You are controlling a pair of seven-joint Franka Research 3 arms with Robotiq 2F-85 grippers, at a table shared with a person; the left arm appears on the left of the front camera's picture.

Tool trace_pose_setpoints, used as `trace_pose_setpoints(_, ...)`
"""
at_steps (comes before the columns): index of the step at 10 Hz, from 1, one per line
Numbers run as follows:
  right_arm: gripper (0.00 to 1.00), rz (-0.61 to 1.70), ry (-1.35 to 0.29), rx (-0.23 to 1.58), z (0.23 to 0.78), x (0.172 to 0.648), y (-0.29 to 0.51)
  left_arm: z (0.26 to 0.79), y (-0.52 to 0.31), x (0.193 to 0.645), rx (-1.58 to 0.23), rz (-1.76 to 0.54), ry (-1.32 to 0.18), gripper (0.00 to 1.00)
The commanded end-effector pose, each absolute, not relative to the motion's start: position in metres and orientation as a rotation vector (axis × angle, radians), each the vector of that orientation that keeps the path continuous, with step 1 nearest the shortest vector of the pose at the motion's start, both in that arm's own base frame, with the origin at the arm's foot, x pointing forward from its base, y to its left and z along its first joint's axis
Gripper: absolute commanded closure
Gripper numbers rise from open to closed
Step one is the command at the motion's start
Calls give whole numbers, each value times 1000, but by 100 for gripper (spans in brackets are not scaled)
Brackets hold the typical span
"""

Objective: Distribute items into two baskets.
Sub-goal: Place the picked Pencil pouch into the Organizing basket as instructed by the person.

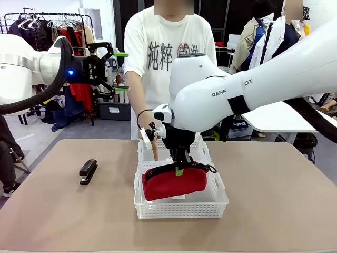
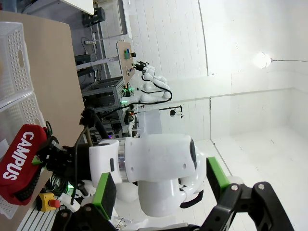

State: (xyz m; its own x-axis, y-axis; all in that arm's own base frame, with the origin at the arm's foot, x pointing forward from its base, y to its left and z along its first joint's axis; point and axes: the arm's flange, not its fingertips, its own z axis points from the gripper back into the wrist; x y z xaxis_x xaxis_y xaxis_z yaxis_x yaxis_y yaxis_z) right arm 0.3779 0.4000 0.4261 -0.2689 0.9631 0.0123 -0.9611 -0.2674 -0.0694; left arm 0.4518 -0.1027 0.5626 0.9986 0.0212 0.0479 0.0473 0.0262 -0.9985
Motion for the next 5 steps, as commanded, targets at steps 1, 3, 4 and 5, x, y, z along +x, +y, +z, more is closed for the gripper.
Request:
trace_pose_setpoints(1, 100, 1850, -42, -96, 434, 380, 412, 565, -103, 452, -1546, -22, -58, 0)
trace_pose_setpoints(3, 100, 1842, -73, -37, 426, 378, 400, 565, -103, 452, -1546, -22, -58, 0)
trace_pose_setpoints(4, 100, 1842, -73, -37, 426, 378, 400, 565, -103, 452, -1546, -22, -58, 0)
trace_pose_setpoints(5, 100, 1842, -73, -37, 426, 378, 400, 565, -103, 452, -1546, -22, -58, 0)
